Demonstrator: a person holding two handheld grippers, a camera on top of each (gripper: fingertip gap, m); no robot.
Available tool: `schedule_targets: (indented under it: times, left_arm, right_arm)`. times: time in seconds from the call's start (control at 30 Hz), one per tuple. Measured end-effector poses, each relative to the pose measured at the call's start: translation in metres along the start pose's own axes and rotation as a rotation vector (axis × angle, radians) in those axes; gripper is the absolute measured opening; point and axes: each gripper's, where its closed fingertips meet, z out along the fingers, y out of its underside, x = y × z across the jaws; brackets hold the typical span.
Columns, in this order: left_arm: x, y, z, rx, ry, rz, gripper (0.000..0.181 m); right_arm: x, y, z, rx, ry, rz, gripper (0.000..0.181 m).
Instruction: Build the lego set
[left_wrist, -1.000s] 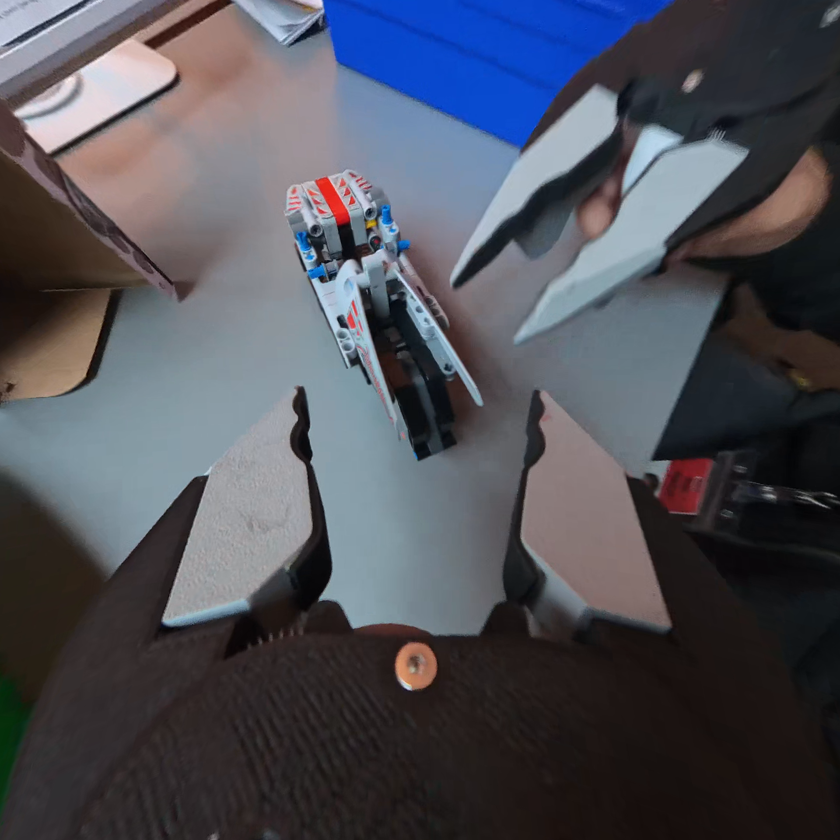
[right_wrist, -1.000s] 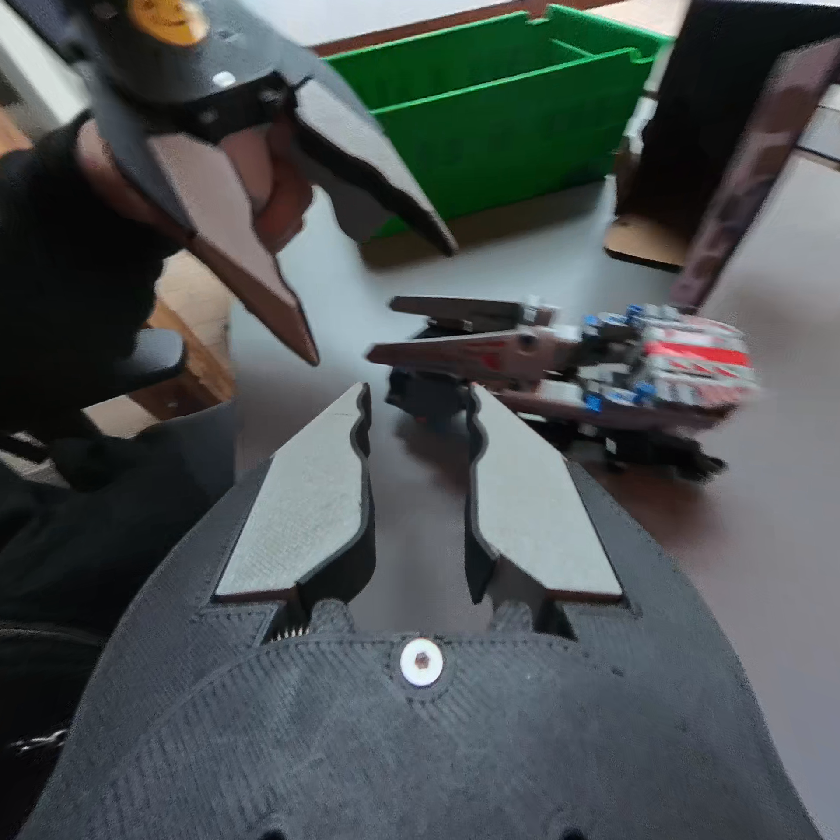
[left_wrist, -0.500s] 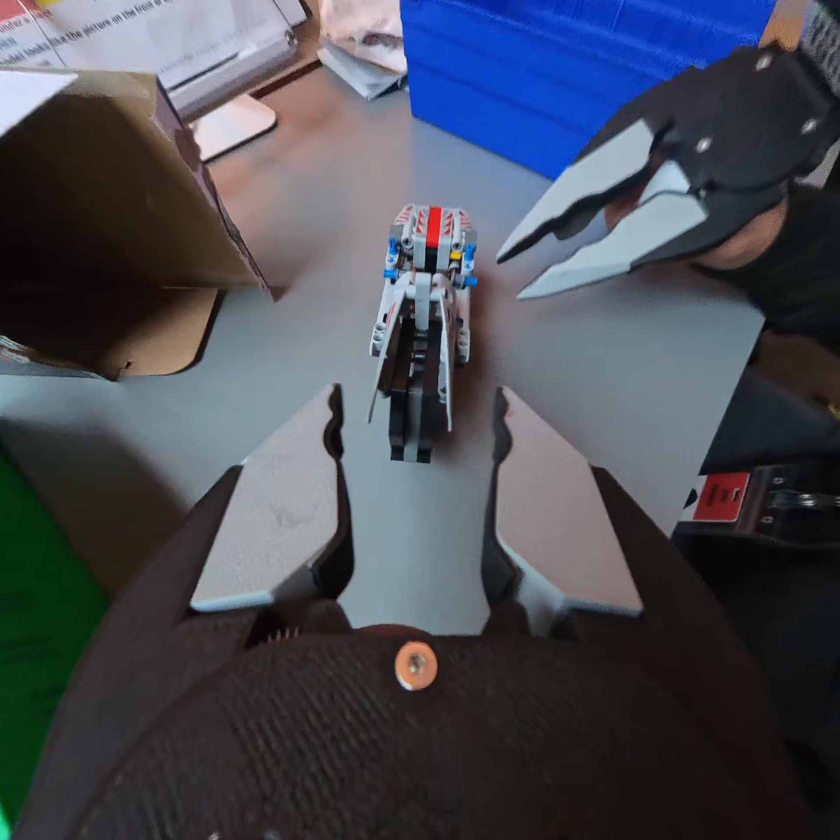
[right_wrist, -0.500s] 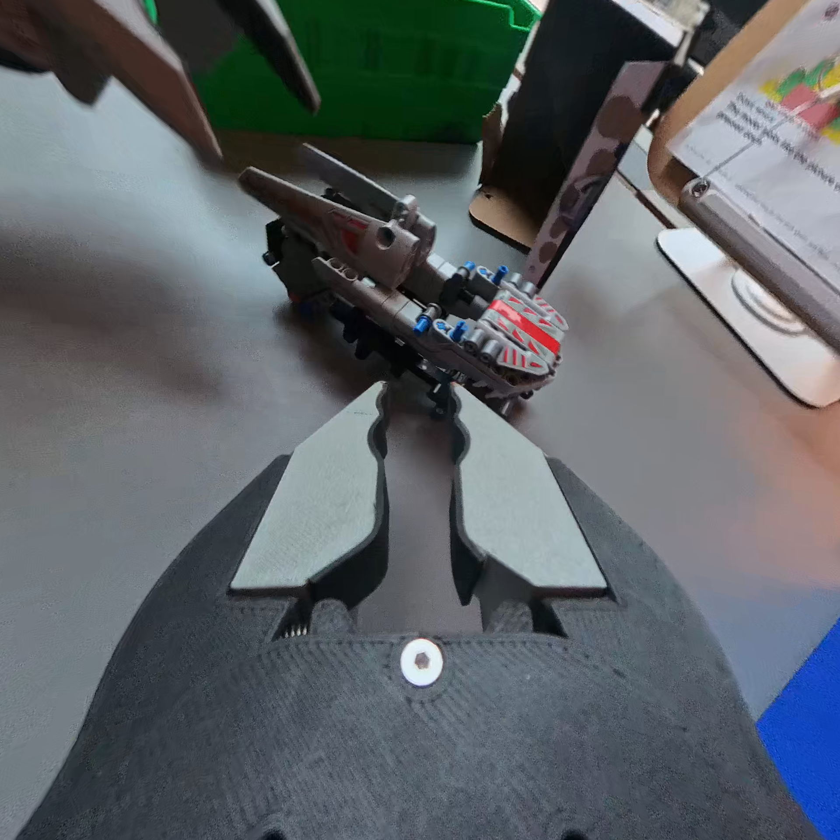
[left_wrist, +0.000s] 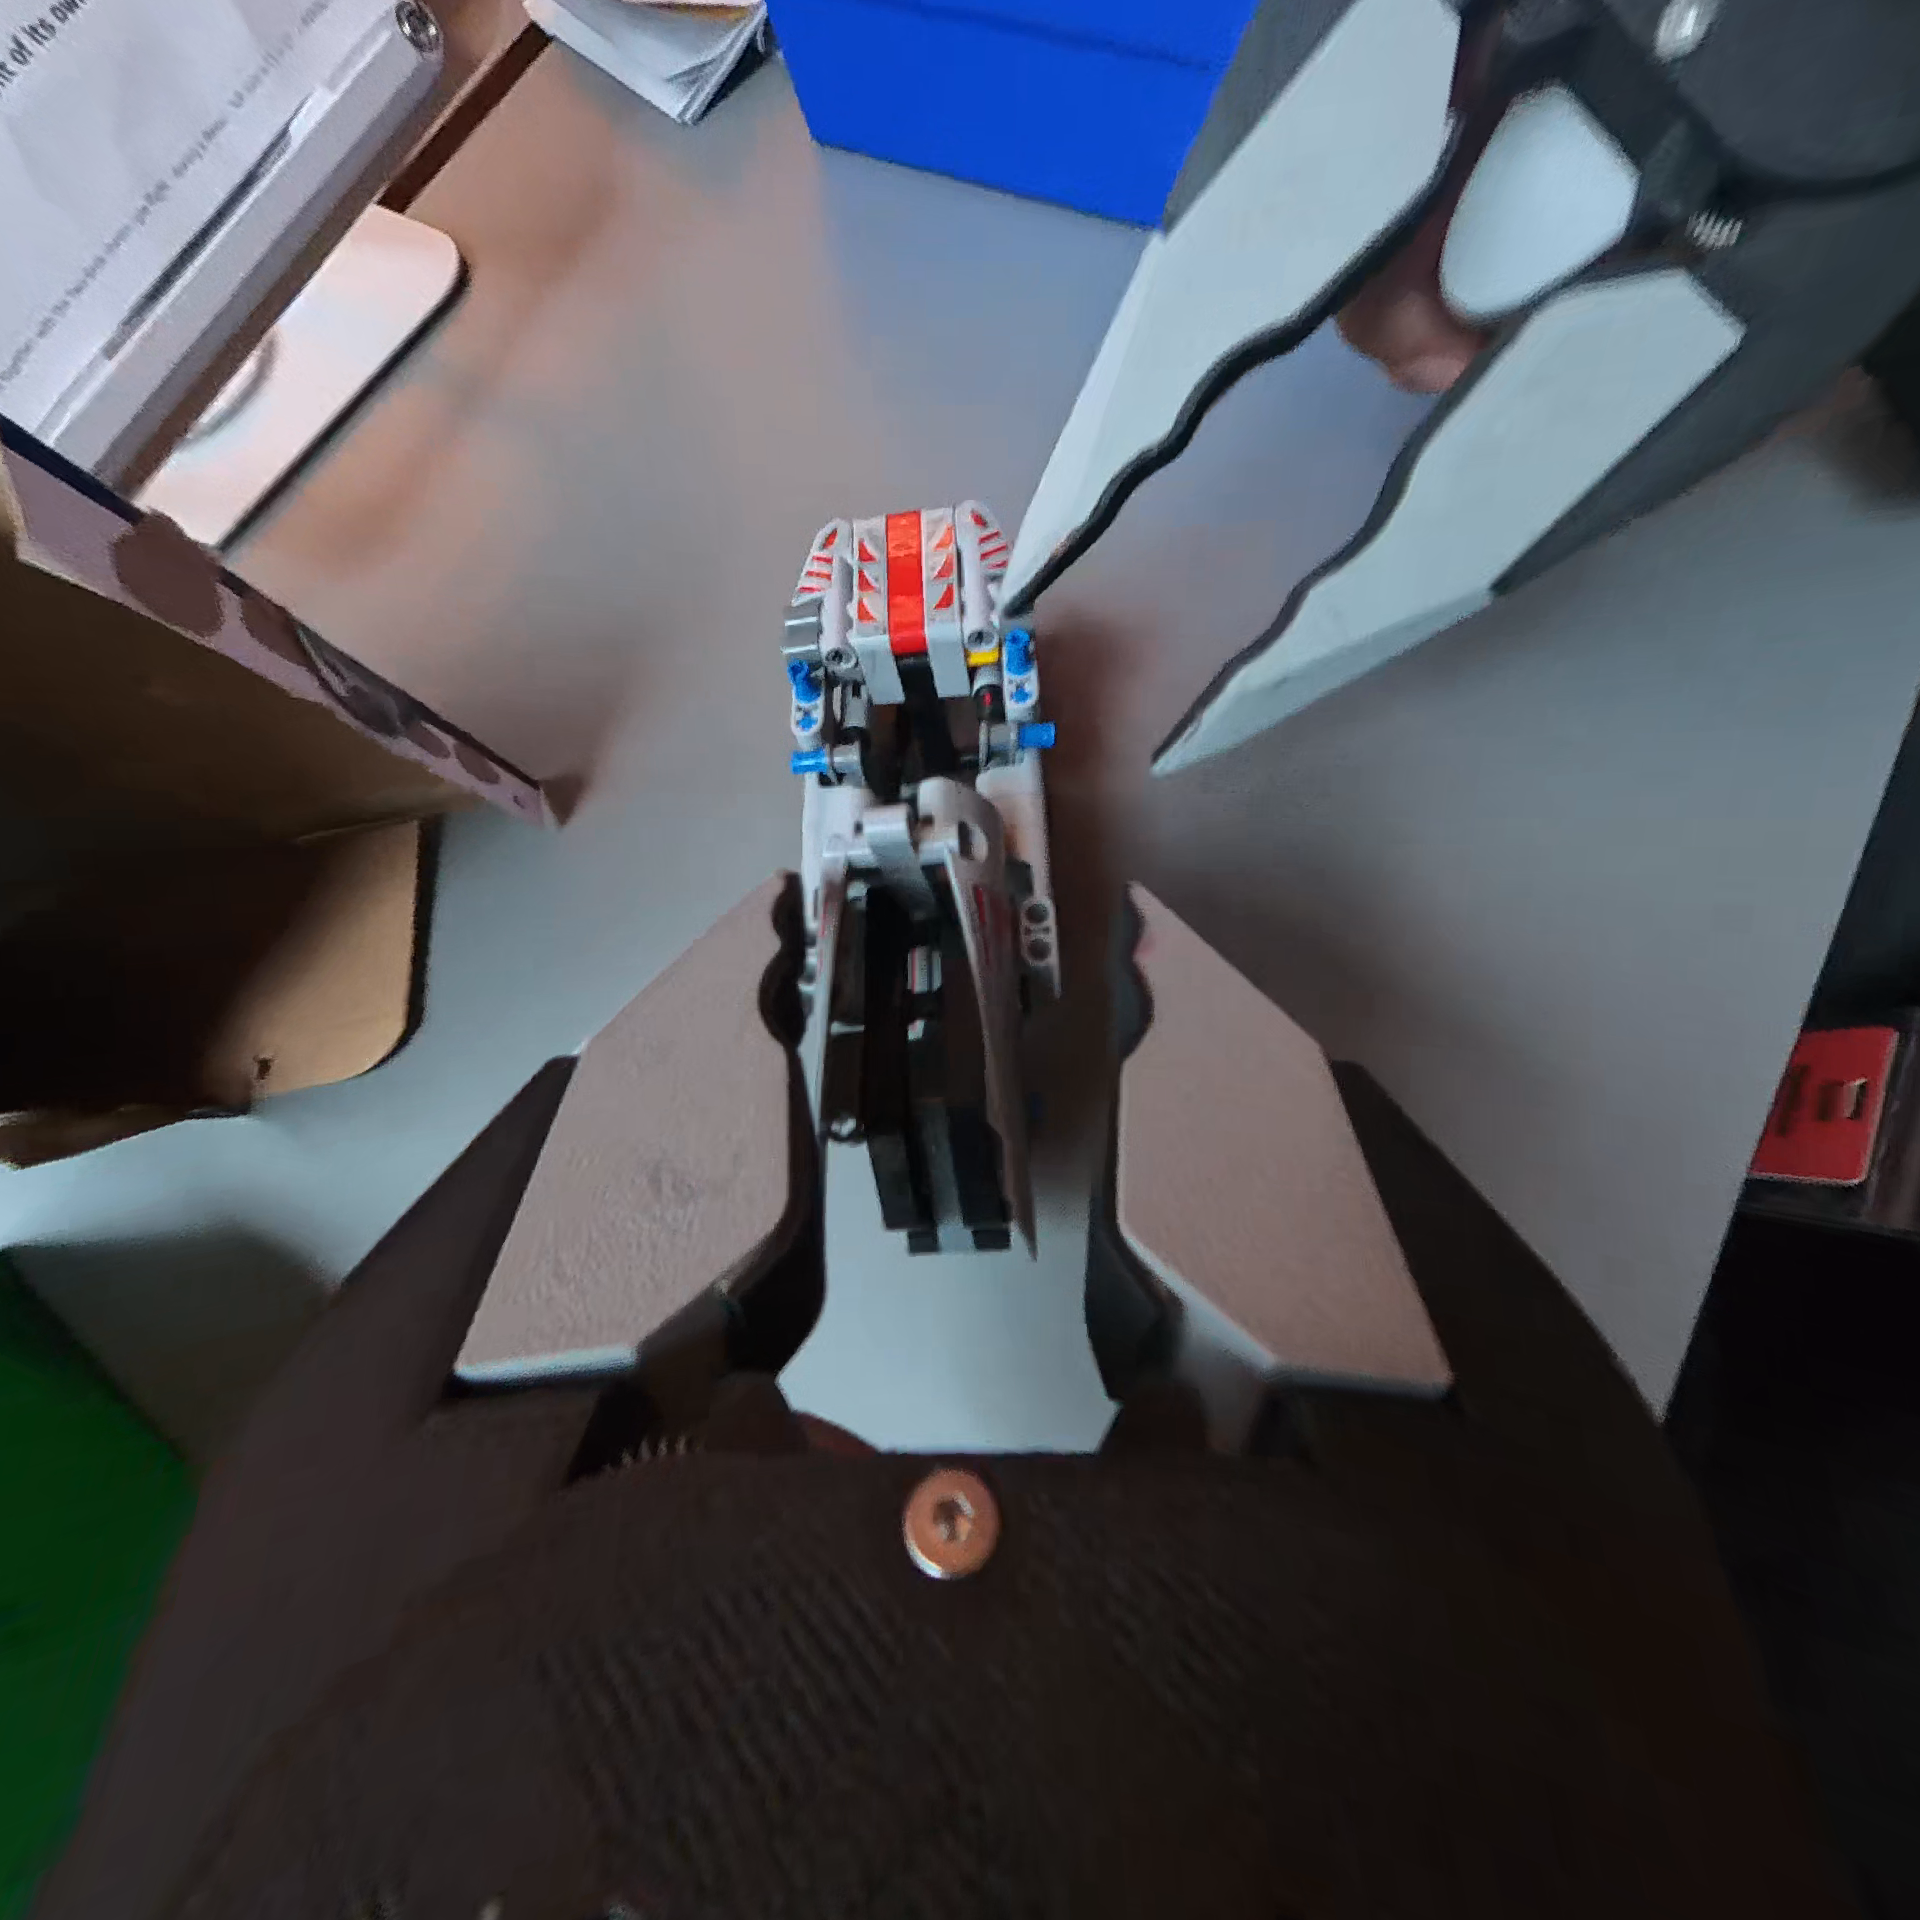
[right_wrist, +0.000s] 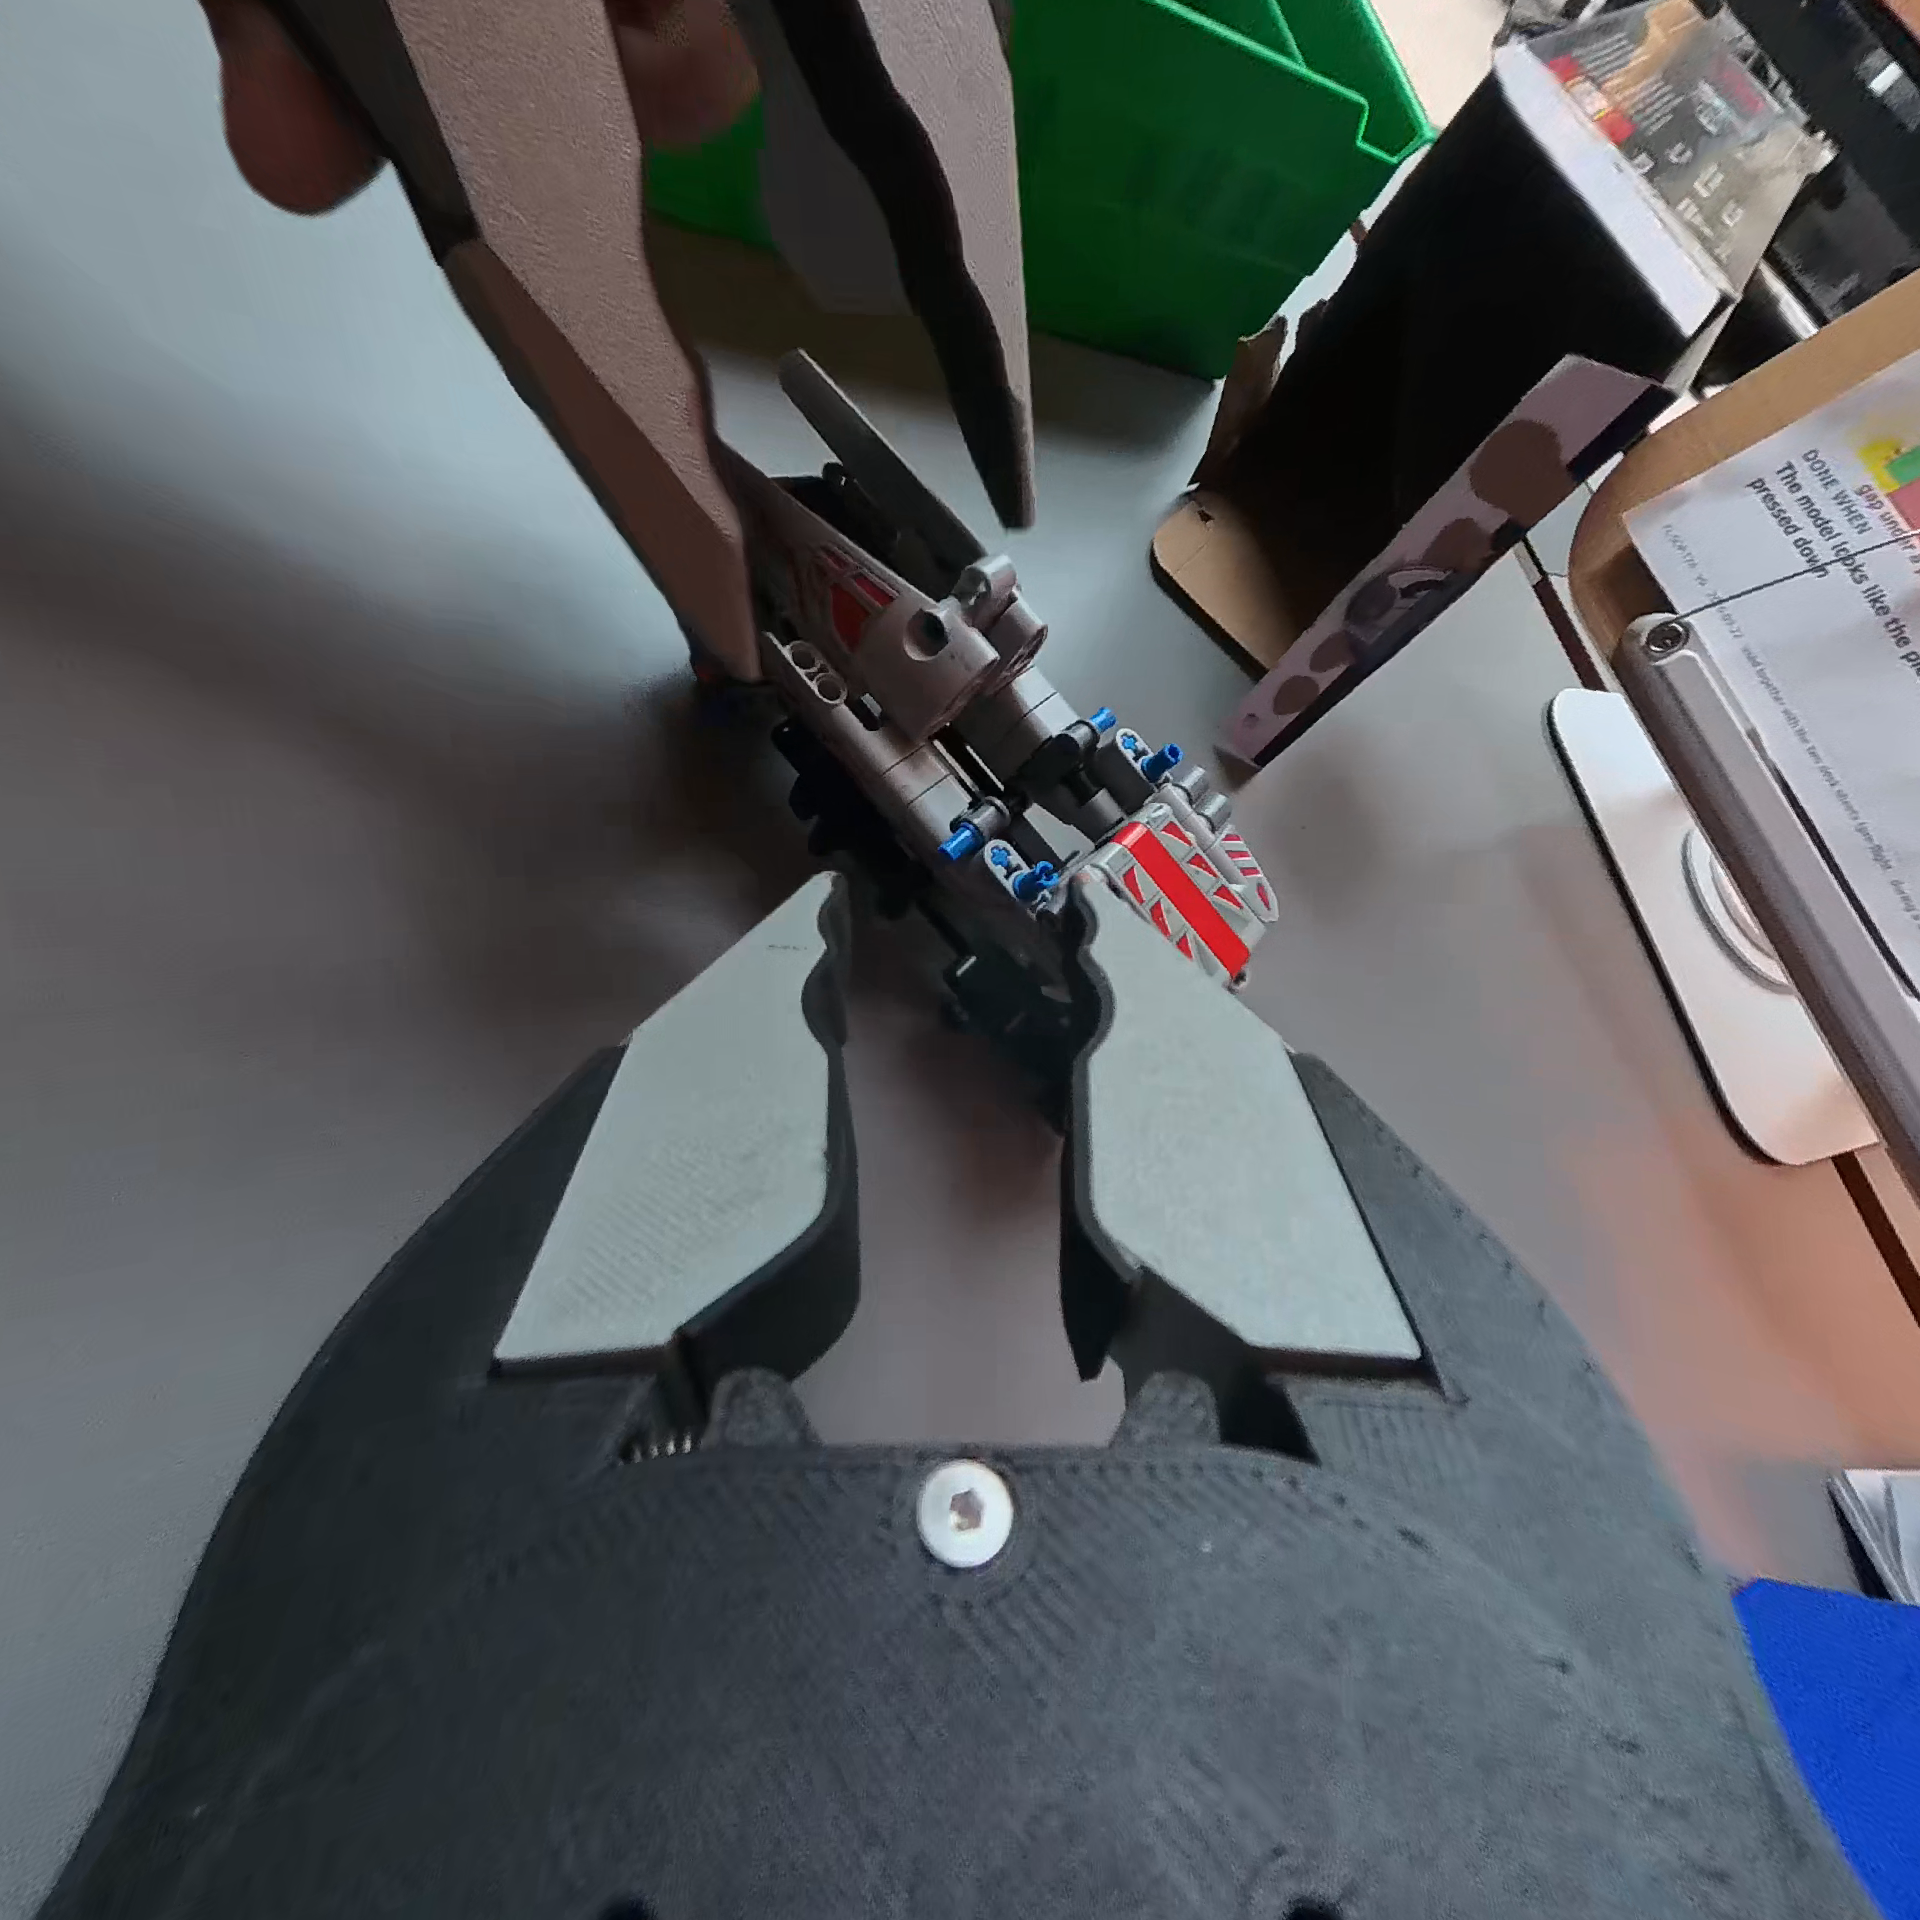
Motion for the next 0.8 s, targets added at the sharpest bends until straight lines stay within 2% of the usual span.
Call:
schedule_targets:
  times: [0.03, 0.13, 0.23, 0.43, 0.53, 0.8]
  left_arm:
    - [0.002, -0.002, 0.002, 0.001, 0.022, -0.032, 0.051]
    - [-0.004, 0.006, 0.010, -0.074, -0.002, -0.066, 0.068]
    - [-0.008, 0.021, 0.018, -0.176, -0.052, -0.009, 0.059]
    - [-0.010, 0.034, 0.031, -0.276, -0.085, 0.114, 0.063]
    - [-0.011, 0.035, 0.036, -0.285, -0.097, 0.202, 0.065]
    - [0.002, 0.042, 0.025, -0.253, -0.012, 0.263, 0.064]
  right_arm:
    - [0.000, -0.001, 0.001, 0.015, 0.006, 0.002, 0.038]
    - [0.003, -0.001, 0.002, 0.056, 0.042, 0.009, 0.038]
    - [0.012, -0.001, 0.000, 0.122, 0.099, 0.040, 0.037]
    - [0.014, 0.005, 0.001, 0.187, 0.079, 0.130, 0.044]
    - [0.010, 0.002, 0.001, 0.202, 0.065, 0.132, 0.046]
    - [-0.009, -0.005, -0.004, 0.230, -0.006, 0.078, 0.042]
